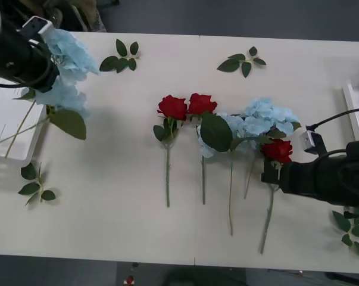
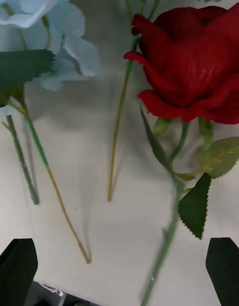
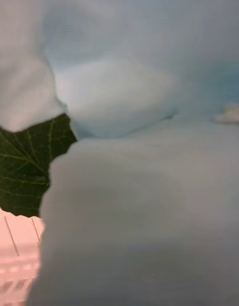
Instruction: Put the red flowers into the right box and the blue flowers into the left box
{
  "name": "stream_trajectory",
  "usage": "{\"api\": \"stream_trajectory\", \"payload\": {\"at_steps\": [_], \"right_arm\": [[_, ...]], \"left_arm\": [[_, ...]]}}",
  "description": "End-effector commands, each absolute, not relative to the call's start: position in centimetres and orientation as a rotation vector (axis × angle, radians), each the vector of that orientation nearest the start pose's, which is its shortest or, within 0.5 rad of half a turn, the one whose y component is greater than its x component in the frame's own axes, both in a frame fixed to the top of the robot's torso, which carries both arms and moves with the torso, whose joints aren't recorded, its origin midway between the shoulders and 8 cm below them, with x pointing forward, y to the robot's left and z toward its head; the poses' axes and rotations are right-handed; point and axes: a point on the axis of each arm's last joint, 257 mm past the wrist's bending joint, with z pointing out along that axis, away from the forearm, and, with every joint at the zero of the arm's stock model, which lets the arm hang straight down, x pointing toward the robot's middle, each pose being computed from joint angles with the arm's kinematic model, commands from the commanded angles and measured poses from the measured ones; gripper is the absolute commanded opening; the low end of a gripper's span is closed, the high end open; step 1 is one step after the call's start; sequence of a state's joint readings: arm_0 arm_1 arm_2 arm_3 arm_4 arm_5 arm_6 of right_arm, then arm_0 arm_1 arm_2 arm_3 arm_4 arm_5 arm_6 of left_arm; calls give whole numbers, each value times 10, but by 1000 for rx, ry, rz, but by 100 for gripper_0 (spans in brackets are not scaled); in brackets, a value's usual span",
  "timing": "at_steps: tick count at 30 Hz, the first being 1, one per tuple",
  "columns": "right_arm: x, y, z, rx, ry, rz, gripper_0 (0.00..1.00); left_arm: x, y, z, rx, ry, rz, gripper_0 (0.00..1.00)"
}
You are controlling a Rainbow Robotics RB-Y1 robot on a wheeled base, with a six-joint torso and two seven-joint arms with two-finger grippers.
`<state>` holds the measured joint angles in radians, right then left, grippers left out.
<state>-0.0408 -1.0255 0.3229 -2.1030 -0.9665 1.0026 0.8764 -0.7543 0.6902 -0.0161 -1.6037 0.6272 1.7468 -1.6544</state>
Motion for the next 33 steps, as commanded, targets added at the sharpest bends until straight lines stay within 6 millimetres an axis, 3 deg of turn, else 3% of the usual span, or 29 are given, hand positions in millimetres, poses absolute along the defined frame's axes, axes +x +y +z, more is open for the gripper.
{"api": "stream_trajectory", "payload": {"at_steps": [1, 11, 21, 26, 33], "right_arm": [[394, -254, -280, 133, 2602, 445, 100], [402, -266, -298, 82, 2631, 328, 100], [410, -262, -320, -10, 2627, 236, 100], [415, -259, -328, 13, 2626, 251, 100], [427, -257, -338, 43, 2627, 249, 100]], "left_arm": [[535, 334, -51, 597, 2467, 238, 0], [517, 382, -19, 842, 2419, 349, 0], [513, 396, -10, 908, 2393, 389, 0], [507, 441, -10, 873, 2451, 510, 0], [500, 521, -11, 794, 2535, 719, 0]]}}
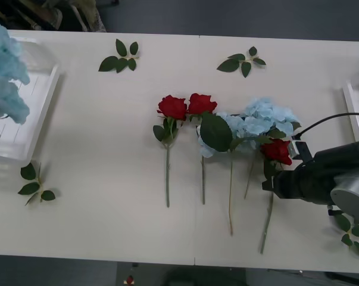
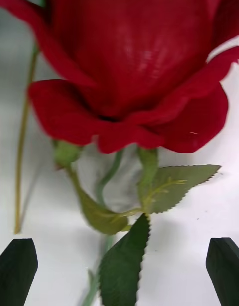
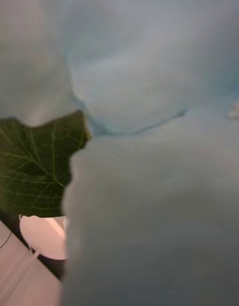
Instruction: Put the red flowers into the right box and the blue flowers into the left box
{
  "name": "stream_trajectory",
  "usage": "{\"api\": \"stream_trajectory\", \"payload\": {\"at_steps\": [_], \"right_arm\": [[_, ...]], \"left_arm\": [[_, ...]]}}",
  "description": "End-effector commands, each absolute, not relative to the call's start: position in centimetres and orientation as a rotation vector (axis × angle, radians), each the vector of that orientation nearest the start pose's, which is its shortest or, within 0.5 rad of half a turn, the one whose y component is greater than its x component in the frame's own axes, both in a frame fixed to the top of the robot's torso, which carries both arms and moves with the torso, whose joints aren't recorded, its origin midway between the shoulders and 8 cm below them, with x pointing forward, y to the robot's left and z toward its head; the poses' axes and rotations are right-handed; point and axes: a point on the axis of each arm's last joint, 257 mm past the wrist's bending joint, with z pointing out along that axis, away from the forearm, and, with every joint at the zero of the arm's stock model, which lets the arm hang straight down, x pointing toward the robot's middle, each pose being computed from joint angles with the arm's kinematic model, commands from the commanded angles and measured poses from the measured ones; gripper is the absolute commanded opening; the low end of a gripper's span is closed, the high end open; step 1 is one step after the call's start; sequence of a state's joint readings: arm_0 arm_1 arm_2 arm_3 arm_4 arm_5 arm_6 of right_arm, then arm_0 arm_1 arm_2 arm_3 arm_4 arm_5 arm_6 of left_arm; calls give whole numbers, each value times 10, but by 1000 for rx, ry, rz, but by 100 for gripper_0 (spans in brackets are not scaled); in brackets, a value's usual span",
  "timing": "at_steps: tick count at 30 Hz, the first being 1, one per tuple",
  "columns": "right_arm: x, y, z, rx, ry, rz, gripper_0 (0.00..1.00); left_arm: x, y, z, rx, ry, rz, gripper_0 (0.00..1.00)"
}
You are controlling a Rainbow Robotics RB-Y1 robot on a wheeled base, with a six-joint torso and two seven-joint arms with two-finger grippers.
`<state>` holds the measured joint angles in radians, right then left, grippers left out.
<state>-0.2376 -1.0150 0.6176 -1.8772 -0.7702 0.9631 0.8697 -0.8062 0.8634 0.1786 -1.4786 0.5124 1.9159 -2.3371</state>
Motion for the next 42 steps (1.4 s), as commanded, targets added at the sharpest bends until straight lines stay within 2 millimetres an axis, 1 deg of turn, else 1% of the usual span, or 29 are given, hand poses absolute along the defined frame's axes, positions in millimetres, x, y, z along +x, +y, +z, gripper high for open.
{"api": "stream_trajectory", "payload": {"at_steps": [1, 3, 6, 7, 10, 13, 16, 17, 19, 20, 21, 22, 23, 24, 25, 26, 27, 28, 31, 32, 33, 34, 35, 36, 38, 39, 40, 41, 42], "right_arm": [[427, -256, -339, 38, 2628, 245, 100], [431, -255, -342, 14, 2622, 224, 100], [436, -255, -349, -2, 2618, 211, 100], [435, -255, -351, -6, 2620, 212, 100], [441, -254, -356, -12, 2616, 210, 100], [444, -251, -359, -10, 2612, 219, 100], [446, -251, -361, -3, 2611, 214, 100], [446, -251, -363, 0, 2612, 215, 100], [447, -252, -364, 0, 2612, 208, 100], [447, -252, -365, 2, 2613, 209, 100], [448, -252, -365, 3, 2613, 209, 100], [447, -251, -366, 4, 2614, 212, 100], [447, -251, -366, 8, 2615, 213, 98], [447, -251, -366, 8, 2615, 213, 89], [446, -250, -366, 10, 2615, 216, 76], [445, -251, -367, 10, 2620, 216, 62], [446, -250, -367, 10, 2619, 217, 57], [446, -250, -366, 14, 2620, 218, 47], [445, -250, -367, 17, 2622, 223, 28], [445, -249, -366, 18, 2621, 225, 19], [445, -250, -367, 19, 2622, 223, 16], [445, -250, -367, 20, 2623, 225, 9], [445, -250, -367, 20, 2623, 225, 5], [445, -250, -367, 22, 2623, 225, 0], [445, -250, -367, 20, 2621, 222, 0], [445, -250, -367, 20, 2621, 222, 0], [445, -249, -366, 21, 2621, 224, 0], [446, -250, -366, 21, 2621, 221, 0], [446, -250, -366, 21, 2621, 221, 0]], "left_arm": [[500, 527, -9, 785, 2532, 740, 0], [504, 547, -7, 746, 2524, 807, 0], [506, 561, -10, 708, 2527, 825, 0], [507, 562, -12, 706, 2529, 823, 0], [514, 575, -17, 676, 2522, 845, 0], [521, 580, -23, 675, 2513, 856, 0], [524, 595, -29, 658, 2517, 928, 1], [526, 606, -28, 639, 2507, 987, 2], [528, 616, -29, 624, 2498, 1025, 6], [530, 622, -30, 616, 2490, 1041, 23], [532, 626, -33, 609, 2482, 1045, 53], [533, 628, -34, 605, 2479, 1045, 63], [535, 630, -36, 603, 2475, 1043, 77], [536, 631, -40, 599, 2478, 1037, 85], [536, 631, -43, 597, 2482, 1021, 93], [537, 629, -44, 598, 2482, 1007, 100], [538, 626, -46, 603, 2481, 994, 100], [540, 622, -48, 610, 2478, 976, 100], [547, 610, -53, 633, 2468, 916, 100], [550, 602, -56, 643, 2464, 875, 100], [551, 597, -57, 647, 2460, 849, 100], [554, 583, -58, 659, 2454, 774, 100], [554, 577, -57, 663, 2449, 745, 100], [555, 562, -53, 680, 2438, 684, 100], [556, 544, -47, 715, 2417, 627, 100], [557, 528, -43, 748, 2399, 588, 100], [559, 509, -37, 785, 2371, 544, 100], [560, 500, -34, 804, 2358, 527, 100], [560, 487, -30, 832, 2336, 502, 100]]}}
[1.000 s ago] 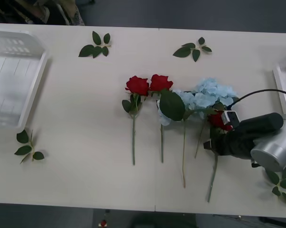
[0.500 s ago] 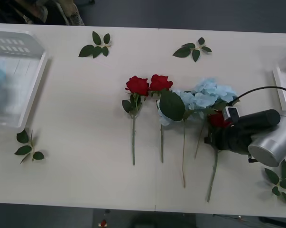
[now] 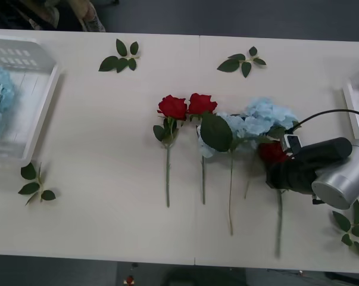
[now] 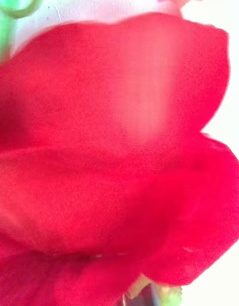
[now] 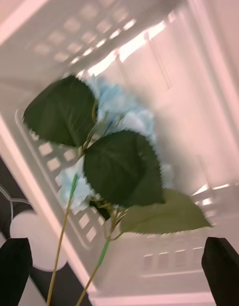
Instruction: Put the red flowers into the right box and the blue flowers into the left box
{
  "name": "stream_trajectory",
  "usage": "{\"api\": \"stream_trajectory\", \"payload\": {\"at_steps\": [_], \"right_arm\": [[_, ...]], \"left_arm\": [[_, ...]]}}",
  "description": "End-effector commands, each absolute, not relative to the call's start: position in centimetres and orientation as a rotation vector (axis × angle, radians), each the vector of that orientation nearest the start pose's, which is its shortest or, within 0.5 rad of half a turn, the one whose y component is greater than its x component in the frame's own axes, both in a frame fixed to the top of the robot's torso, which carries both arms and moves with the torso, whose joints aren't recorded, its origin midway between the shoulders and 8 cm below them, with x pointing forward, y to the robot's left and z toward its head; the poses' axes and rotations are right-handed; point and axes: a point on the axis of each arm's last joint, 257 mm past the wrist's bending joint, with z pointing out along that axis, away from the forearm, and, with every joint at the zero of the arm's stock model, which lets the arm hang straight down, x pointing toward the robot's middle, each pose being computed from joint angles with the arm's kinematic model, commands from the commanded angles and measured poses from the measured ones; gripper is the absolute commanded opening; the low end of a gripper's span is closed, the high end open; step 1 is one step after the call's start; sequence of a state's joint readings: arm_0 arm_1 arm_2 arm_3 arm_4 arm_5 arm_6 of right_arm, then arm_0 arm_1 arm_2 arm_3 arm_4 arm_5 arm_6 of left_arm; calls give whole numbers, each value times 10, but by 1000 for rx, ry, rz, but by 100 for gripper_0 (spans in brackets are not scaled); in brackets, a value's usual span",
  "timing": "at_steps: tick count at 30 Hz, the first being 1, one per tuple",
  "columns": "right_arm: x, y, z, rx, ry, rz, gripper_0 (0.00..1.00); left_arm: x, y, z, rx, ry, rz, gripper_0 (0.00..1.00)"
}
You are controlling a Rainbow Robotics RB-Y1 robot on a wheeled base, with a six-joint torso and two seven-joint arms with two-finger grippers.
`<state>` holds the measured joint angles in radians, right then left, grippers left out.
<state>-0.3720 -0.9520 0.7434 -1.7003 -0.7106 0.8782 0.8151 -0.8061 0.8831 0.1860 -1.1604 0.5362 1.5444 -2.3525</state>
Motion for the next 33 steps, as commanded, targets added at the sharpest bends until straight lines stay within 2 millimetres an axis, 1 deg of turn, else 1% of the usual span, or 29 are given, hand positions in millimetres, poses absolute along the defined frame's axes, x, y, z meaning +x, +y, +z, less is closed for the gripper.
{"api": "stream_trajectory", "payload": {"at_steps": [1, 3, 4, 5, 7, 9, 10, 11, 12, 14, 15, 16, 18, 19, 20, 22, 24, 27, 29, 30, 32, 33], "right_arm": [[446, -250, -366, 20, 2620, 220, 0], [448, -250, -365, 11, 2609, 216, 0], [450, -251, -364, 9, 2601, 215, 0], [451, -251, -362, 4, 2593, 218, 0], [454, -250, -360, 5, 2582, 229, 0], [457, -245, -354, -1, 2565, 249, 0], [460, -241, -346, -7, 2549, 262, 0], [461, -240, -343, -8, 2543, 268, 0], [464, -237, -336, -14, 2529, 278, 0], [468, -233, -324, -23, 2506, 295, 0], [470, -231, -316, -33, 2492, 301, 0], [472, -228, -310, -37, 2480, 312, 0], [474, -227, -299, -43, 2463, 322, 0], [476, -225, -292, -42, 2455, 337, 0], [477, -225, -289, -41, 2450, 343, 0], [478, -222, -277, -34, 2438, 375, 0], [479, -223, -268, -36, 2425, 386, 0], [478, -228, -256, -37, 2403, 389, 0], [478, -231, -250, -40, 2389, 387, 0], [477, -233, -244, -46, 2379, 386, 0], [475, -238, -239, -53, 2367, 381, 0], [473, -241, -234, -90, 2352, 367, 0]], "left_arm": [[561, 475, -29, 852, 2322, 471, 100], [565, 453, -27, 881, 2287, 414, 100], [567, 438, -28, 897, 2269, 374, 100], [569, 427, -29, 906, 2256, 347, 100], [569, 405, -37, 885, 2265, 260, 100], [567, 380, -43, 857, 2280, 170, 100], [565, 358, -46, 837, 2282, 102, 100], [564, 350, -46, 828, 2283, 79, 100], [561, 331, -48, 817, 2278, 30, 100], [555, 301, -51, 807, 2271, -45, 100], [550, 282, -54, 804, 2263, -90, 100], [545, 262, -58, 795, 2258, -138, 100], [538, 232, -64, 788, 2236, -202, 100], [534, 211, -70, 783, 2219, -237, 100], [531, 201, -75, 783, 2210, -253, 100], [522, 170, -87, 760, 2175, -287, 100], [513, 149, -101, 732, 2159, -306, 100], [501, 129, -118, 673, 2154, -354, 100], [496, 120, -125, 646, 2155, -392, 100], [491, 113, -133, 637, 2159, -423, 100], [488, 102, -139, 624, 2157, -461, 100], [486, 93, -144, 616, 2154, -484, 100]]}}
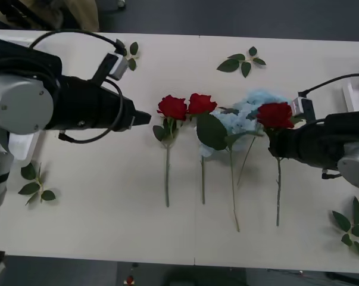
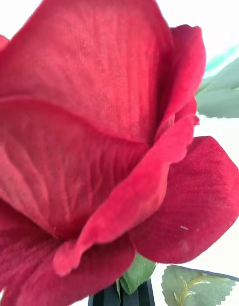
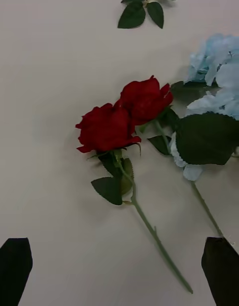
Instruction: Put the red flowers into the right box and the blue flowers into the left box
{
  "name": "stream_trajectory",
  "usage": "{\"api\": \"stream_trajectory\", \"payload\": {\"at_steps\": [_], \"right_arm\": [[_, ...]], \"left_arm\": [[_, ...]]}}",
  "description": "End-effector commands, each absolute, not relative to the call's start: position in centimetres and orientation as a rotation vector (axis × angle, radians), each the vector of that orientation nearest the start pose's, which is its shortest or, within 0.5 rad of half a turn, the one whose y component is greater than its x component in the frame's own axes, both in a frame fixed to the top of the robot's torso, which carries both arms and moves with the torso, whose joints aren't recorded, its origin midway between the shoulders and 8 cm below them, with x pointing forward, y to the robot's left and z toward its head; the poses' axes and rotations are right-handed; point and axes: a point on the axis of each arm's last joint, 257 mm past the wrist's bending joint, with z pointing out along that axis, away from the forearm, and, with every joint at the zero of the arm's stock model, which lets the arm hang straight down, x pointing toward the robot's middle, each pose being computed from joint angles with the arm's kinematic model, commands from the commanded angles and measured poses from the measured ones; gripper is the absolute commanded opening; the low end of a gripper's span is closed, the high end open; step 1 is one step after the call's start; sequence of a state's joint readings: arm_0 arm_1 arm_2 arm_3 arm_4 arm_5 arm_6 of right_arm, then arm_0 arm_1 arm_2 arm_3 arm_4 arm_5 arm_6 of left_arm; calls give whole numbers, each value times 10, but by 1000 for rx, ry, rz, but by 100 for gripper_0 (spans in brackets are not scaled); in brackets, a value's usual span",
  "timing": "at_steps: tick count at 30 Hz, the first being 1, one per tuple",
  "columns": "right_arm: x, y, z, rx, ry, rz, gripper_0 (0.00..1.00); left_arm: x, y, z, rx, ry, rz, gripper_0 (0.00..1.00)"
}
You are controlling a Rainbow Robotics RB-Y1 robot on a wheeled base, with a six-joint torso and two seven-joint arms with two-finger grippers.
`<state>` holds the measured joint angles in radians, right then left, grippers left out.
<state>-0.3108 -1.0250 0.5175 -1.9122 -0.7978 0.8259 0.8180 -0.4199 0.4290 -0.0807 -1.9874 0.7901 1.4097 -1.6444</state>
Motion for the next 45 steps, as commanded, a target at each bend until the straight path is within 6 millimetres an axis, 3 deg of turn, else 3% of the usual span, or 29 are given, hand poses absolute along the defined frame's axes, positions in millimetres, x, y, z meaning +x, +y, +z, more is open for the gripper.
{"api": "stream_trajectory", "payload": {"at_steps": [1, 8, 16, 22, 28, 32, 37, 45], "right_arm": [[474, -246, -231, -113, 2342, 348, 0], [473, -274, -212, -229, 2286, 275, 0], [479, -315, -167, -306, 2265, 161, 0], [484, -356, -133, -287, 2231, 51, 0], [496, -384, -116, -216, 2200, 5, 0], [506, -413, -108, -134, 2211, -28, 0], [523, -465, -101, 7, 2250, -107, 0], [544, -541, -87, 216, 2258, -196, 0]], "left_arm": [[484, 88, -149, 622, 2161, -485, 100], [478, 71, -183, 623, 2221, -391, 100], [483, 63, -214, 678, 2266, -249, 100], [497, 63, -224, 675, 2288, -197, 100], [522, 72, -223, 636, 2263, -92, 100], [534, 66, -231, 625, 2277, -113, 100], [546, 60, -240, 650, 2286, -93, 100], [548, 54, -251, 673, 2307, -89, 100]]}}
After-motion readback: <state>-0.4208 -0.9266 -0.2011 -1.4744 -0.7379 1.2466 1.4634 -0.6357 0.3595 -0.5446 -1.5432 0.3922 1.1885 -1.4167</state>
